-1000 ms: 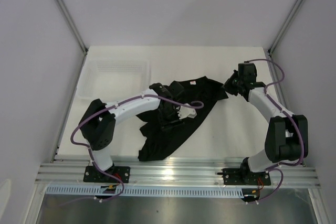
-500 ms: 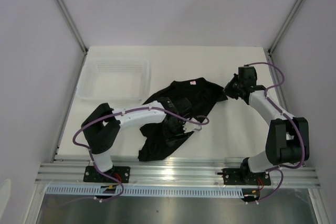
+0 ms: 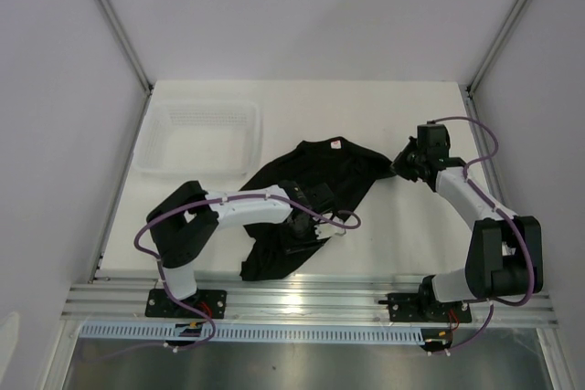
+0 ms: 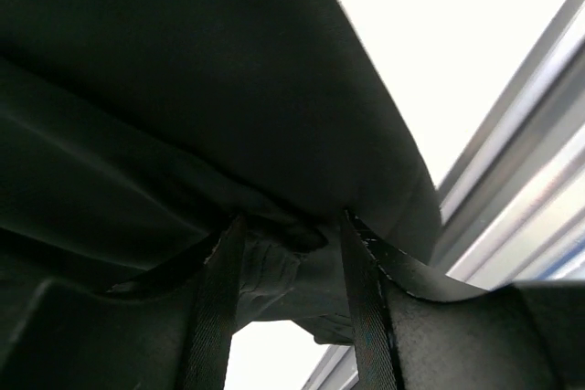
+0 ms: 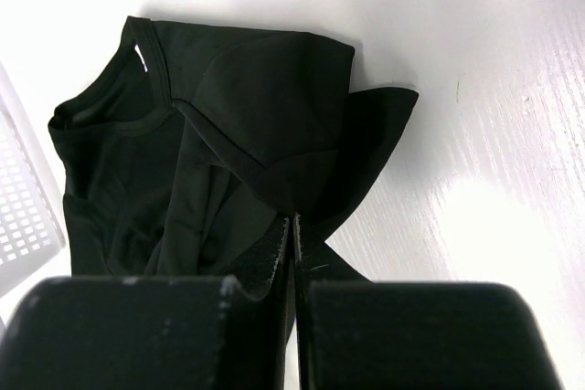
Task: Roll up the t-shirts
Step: Flatten the tshirt
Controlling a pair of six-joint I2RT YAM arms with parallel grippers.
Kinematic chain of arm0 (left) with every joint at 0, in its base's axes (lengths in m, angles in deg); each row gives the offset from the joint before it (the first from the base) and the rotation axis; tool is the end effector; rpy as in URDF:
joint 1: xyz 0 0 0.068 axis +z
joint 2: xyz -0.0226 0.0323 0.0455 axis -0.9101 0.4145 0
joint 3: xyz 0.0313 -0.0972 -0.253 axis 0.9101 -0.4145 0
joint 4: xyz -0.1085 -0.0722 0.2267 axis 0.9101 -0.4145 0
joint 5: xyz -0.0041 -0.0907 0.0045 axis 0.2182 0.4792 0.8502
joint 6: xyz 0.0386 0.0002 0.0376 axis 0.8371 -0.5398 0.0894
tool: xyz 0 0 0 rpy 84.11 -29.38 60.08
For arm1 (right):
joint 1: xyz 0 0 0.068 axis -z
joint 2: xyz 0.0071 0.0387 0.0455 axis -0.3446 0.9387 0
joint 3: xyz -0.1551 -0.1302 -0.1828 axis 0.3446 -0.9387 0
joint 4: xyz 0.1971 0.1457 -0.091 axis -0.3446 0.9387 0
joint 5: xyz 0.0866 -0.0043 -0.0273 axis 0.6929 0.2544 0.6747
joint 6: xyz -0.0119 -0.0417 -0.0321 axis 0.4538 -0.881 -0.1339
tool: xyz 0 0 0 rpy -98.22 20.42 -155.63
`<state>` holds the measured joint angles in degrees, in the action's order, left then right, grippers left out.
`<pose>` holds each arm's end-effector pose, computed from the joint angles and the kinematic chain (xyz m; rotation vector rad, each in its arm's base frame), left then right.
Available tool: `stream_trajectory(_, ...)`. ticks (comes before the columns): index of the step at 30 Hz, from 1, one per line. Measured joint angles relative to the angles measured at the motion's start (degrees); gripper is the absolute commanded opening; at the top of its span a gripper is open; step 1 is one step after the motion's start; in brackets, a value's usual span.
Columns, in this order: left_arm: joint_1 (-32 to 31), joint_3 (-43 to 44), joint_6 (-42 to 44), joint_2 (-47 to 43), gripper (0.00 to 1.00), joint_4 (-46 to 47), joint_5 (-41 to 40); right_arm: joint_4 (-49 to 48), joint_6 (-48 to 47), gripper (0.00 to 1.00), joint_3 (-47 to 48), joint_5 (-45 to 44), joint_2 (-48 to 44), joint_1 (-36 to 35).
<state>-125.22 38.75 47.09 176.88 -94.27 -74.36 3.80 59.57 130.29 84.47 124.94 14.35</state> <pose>0.1617 -0.2837 0.1665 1.9361 2.3907 -0.2031 0.2961 0.0333 0.2268 0.6155 2.3398 0.4555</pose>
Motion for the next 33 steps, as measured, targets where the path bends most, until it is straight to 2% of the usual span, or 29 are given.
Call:
stream_trajectory(7,0.04,-0.17,0.04,0.00,0.50,0.04,-2.97,-0.02,-0.15,0.00,-0.17,0.02,-0.44,0.04)
stream_trajectory(13,0.81,-0.17,0.37,0.00,0.43,0.33,-5.79,-0.02,-0.48,0.00,-0.17,0.04,-0.44,0.11)
stream_trajectory(15,1.09,-0.17,0.50,0.00,0.38,0.42,-6.34,-0.02,-0.70,0.00,-0.17,0.04,-0.44,0.17)
stream_trajectory(18,1.40,-0.17,0.66,0.00,0.22,0.42,-7.26,-0.02,-0.90,0.00,-0.17,0.04,-0.44,0.26)
stream_trajectory(19,1.42,-0.17,0.90,0.00,0.12,0.42,-7.43,-0.02,-0.92,0.00,-0.17,0.04,-0.44,0.31)
stream_trajectory(21,1.53,-0.15,1.22,0.00,0.01,0.33,-7.69,-0.02,-0.92,0.00,-0.17,0.04,-0.44,0.33)
stream_trajectory(29,3.28,0.76,2.03,-0.13,0.01,-1.07,-9.03,1.05,-1.55,0.00,0.48,0.28,-0.44,1.29)
stream_trajectory(33,7.65,5.90,3.28,-2.01,0.01,-3.32,-9.73,4.63,-2.89,0.00,4.20,0.72,-0.72,3.85)
